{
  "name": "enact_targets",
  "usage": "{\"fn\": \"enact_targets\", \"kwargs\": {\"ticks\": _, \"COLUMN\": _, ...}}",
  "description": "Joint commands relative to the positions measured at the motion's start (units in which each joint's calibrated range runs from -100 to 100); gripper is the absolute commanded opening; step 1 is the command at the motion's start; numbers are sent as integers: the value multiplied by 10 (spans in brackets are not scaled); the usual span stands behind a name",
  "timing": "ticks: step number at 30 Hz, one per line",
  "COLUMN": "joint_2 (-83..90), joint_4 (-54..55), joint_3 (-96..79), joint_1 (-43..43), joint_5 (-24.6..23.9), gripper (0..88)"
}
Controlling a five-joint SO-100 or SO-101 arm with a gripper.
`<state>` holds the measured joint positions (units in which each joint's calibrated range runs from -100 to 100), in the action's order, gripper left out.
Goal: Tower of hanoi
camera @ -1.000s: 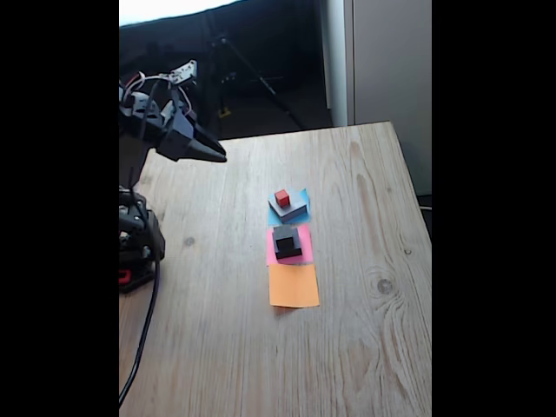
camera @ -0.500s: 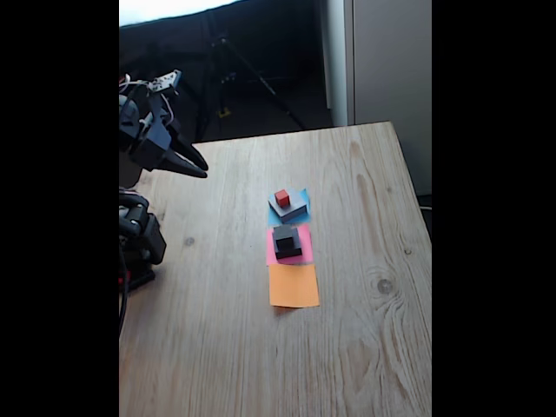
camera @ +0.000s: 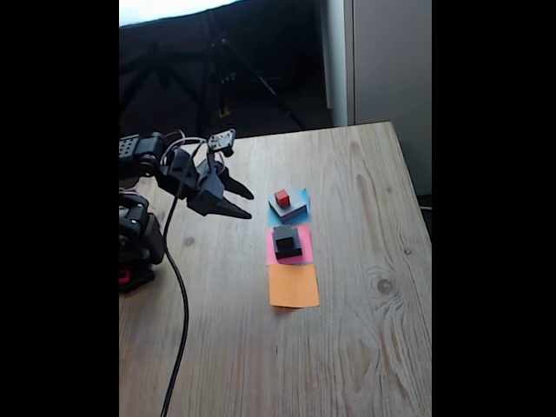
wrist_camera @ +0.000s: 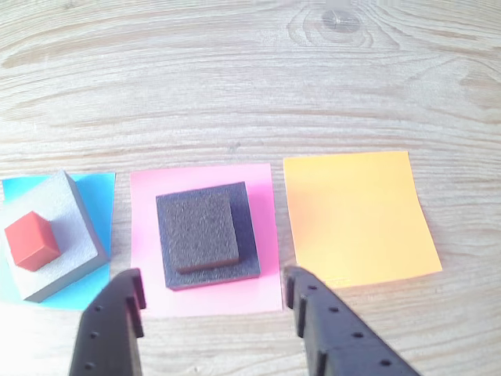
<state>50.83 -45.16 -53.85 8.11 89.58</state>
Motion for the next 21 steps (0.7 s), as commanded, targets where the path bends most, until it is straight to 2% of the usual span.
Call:
{"fn": "enact_targets", "kwargs": {"ticks": 1, "joint_2": 9, "joint_4": 256, "joint_3": -136, "joint_1": 18, "joint_5": 34, "gripper": 219}}
{"fn": "enact_targets", "kwargs": {"ticks": 3, "joint_2": 3, "joint_4": 382, "joint_3": -211, "joint_1": 23, "joint_5": 47, "gripper": 225}}
{"fn": "enact_targets", "kwargs": {"ticks": 6, "joint_2": -6, "joint_4": 492, "joint_3": -280, "joint_1": 27, "joint_5": 67, "gripper": 225}}
{"fn": "enact_targets", "kwargs": {"ticks": 14, "joint_2": -37, "joint_4": 564, "joint_3": -311, "joint_1": 20, "joint_5": 51, "gripper": 236}}
{"fn": "enact_targets", "kwargs": {"ticks": 21, "joint_2": -115, "joint_4": 723, "joint_3": -374, "joint_1": -5, "joint_5": 99, "gripper": 261}}
